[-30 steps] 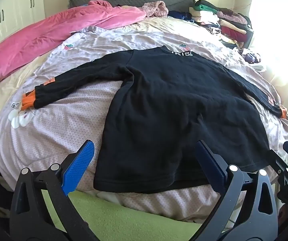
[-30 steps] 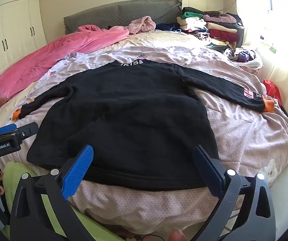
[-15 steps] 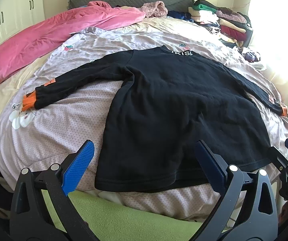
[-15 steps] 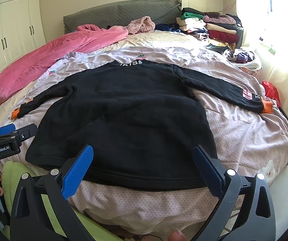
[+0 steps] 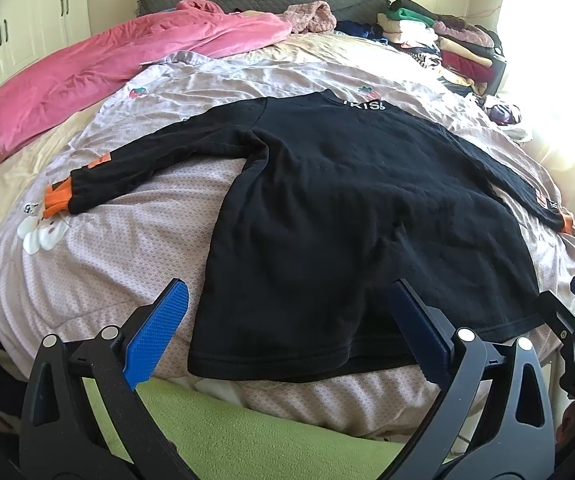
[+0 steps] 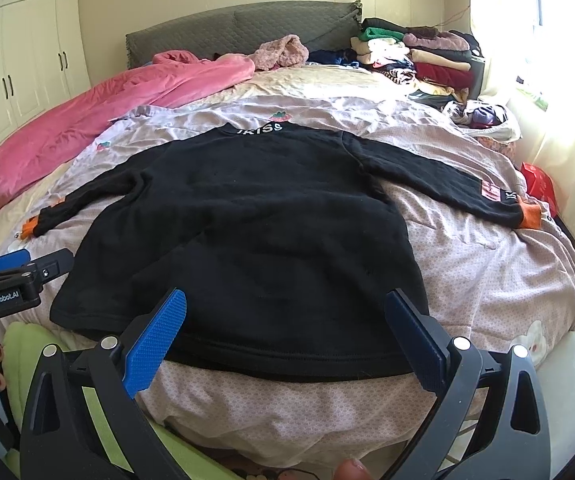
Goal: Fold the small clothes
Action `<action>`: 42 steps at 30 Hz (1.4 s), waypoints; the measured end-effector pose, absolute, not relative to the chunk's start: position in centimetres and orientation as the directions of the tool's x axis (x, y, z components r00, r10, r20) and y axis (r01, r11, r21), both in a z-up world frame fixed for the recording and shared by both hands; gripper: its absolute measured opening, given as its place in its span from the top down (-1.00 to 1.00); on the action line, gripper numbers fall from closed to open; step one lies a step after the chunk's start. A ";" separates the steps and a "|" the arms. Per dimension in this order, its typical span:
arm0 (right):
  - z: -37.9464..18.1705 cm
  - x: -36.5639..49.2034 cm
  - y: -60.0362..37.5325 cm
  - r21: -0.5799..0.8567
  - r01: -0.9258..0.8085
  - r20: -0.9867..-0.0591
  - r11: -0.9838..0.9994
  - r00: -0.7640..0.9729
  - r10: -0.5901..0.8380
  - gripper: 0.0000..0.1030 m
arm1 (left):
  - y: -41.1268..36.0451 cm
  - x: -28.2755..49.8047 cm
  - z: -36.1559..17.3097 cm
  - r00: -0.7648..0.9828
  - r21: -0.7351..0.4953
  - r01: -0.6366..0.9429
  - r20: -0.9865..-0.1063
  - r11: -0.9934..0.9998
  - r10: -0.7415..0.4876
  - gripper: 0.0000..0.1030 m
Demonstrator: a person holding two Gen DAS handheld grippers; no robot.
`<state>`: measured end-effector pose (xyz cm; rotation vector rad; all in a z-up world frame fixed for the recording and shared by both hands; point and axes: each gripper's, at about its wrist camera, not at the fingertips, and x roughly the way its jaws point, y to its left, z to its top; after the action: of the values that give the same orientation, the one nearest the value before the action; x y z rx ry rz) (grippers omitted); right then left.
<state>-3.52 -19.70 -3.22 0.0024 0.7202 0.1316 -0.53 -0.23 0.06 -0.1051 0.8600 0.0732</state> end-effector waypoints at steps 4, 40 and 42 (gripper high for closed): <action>-3.2 -3.4 -19.7 0.050 -0.122 -0.658 0.991 0.743 0.125 -0.92 | -0.3 -0.5 0.1 0.650 -0.058 -0.106 -0.759 0.993 0.025 -0.82; -2.4 -1.7 -21.5 0.062 -0.064 -0.634 0.996 0.768 0.089 -0.92 | -1.0 1.6 1.4 0.658 -0.063 -0.091 -0.753 0.994 0.012 -0.82; -2.3 -1.4 -21.9 0.063 -0.057 -0.631 0.996 0.771 0.084 -0.92 | -1.1 2.0 1.5 0.656 -0.064 -0.088 -0.755 0.994 0.009 -0.82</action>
<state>-1.38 -21.91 -2.26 0.0411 0.6857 0.0769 1.99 -1.15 1.49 -0.0983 0.8543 0.0553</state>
